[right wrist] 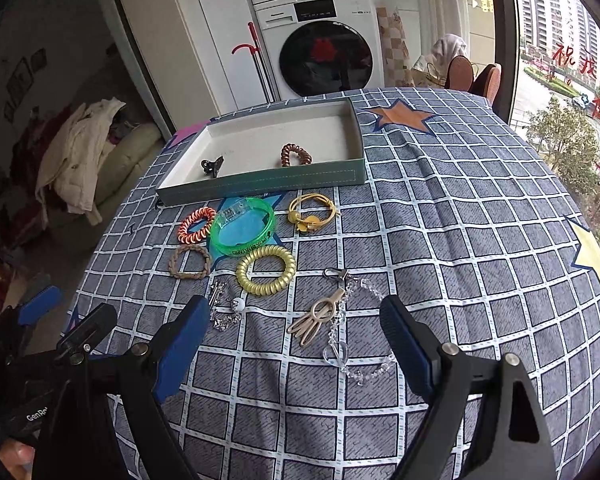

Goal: Organize jewelry

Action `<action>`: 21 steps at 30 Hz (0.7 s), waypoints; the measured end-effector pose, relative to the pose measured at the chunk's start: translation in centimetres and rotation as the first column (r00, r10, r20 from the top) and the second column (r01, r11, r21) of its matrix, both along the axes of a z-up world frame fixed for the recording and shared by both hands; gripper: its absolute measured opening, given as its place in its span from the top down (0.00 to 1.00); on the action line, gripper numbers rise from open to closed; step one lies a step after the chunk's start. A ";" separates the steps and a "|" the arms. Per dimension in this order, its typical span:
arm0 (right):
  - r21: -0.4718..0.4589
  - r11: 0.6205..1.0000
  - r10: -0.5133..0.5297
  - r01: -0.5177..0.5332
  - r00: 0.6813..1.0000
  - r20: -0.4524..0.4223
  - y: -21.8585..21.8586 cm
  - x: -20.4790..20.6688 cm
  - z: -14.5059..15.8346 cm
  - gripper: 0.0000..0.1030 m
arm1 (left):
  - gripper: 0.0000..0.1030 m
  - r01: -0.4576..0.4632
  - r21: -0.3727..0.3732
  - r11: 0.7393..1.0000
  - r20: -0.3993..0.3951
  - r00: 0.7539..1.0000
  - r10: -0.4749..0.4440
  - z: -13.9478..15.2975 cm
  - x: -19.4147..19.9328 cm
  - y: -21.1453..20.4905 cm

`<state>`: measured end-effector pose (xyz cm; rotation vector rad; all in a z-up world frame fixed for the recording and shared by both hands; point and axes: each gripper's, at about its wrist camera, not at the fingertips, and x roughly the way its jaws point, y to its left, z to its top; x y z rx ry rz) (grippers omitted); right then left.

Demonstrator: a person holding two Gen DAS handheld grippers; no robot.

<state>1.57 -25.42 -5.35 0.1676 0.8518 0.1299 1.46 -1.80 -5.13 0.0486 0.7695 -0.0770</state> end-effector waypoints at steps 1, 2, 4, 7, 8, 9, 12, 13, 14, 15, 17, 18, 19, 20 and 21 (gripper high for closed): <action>-0.003 1.000 0.002 -0.002 1.000 0.001 0.1 -0.1 0.0 0.14 | 0.00 -0.002 0.001 1.000 0.002 1.000 0.002 0.0 -0.1 0.0; -0.006 1.000 0.003 -0.003 1.000 0.001 0.2 -0.1 0.0 0.14 | 0.00 -0.003 0.001 1.000 0.005 1.000 0.003 -0.1 -0.3 0.0; -0.013 1.000 0.006 -0.006 1.000 0.000 0.4 -0.3 -0.1 0.14 | 0.00 -0.003 -0.005 1.000 0.000 1.000 0.003 -0.3 -0.4 0.0; -0.015 1.000 0.012 -0.012 1.000 -0.008 0.6 -0.4 -0.4 0.14 | 0.00 -0.004 -0.009 1.000 -0.012 1.000 0.004 -0.6 -0.4 0.0; -0.014 1.000 0.013 -0.013 1.000 -0.011 0.7 -0.3 -0.5 0.14 | 0.00 -0.006 -0.008 1.000 -0.015 1.000 0.006 -0.7 -0.4 0.0; -0.013 1.000 0.012 -0.013 1.000 -0.014 0.6 -0.3 -0.5 0.14 | 0.00 -0.008 -0.007 1.000 -0.016 1.000 0.008 -0.8 -0.4 0.0; -0.009 1.000 0.006 -0.007 1.000 -0.021 0.3 -0.2 -0.8 0.14 | 0.00 -0.013 -0.004 1.000 -0.016 1.000 0.013 -0.7 -0.3 0.1; -0.008 1.000 0.003 -0.003 1.000 -0.022 0.2 -0.1 -0.8 0.14 | 0.00 -0.014 -0.003 1.000 -0.016 1.000 0.014 -0.7 -0.3 0.1; -0.006 1.000 0.001 -0.001 1.000 -0.023 0.1 -0.1 -0.8 0.14 | 0.00 -0.015 -0.001 1.000 -0.015 1.000 0.015 -0.7 -0.3 0.1; -0.006 1.000 -0.001 0.001 1.000 -0.023 0.0 -0.1 -0.9 0.14 | 0.00 -0.016 0.000 1.000 -0.015 1.000 0.016 -0.7 -0.3 0.1; -0.004 1.000 -0.006 0.006 1.000 -0.025 -0.2 0.0 -0.9 0.14 | 0.00 -0.019 0.004 1.000 -0.016 1.000 0.019 -0.7 -0.2 0.0; 0.001 1.000 -0.006 0.006 1.000 -0.025 -0.3 0.0 -0.9 0.14 | 0.00 -0.020 0.005 1.000 -0.017 1.000 0.020 -0.8 -0.2 0.0; 0.005 1.000 -0.006 0.006 1.000 -0.025 -0.4 0.0 -1.0 0.14 | 0.00 -0.022 0.006 1.000 -0.018 1.000 0.022 -0.8 -0.2 0.0; 0.007 1.000 -0.007 0.007 1.000 -0.024 -0.5 0.0 -1.0 0.14 | 0.00 -0.024 0.007 1.000 -0.019 1.000 0.024 -0.8 -0.3 0.0; 0.009 1.000 -0.006 0.007 1.000 -0.024 -0.5 0.0 -1.0 0.14 | 0.00 -0.025 0.008 1.000 -0.018 1.000 0.025 -0.8 -0.3 0.0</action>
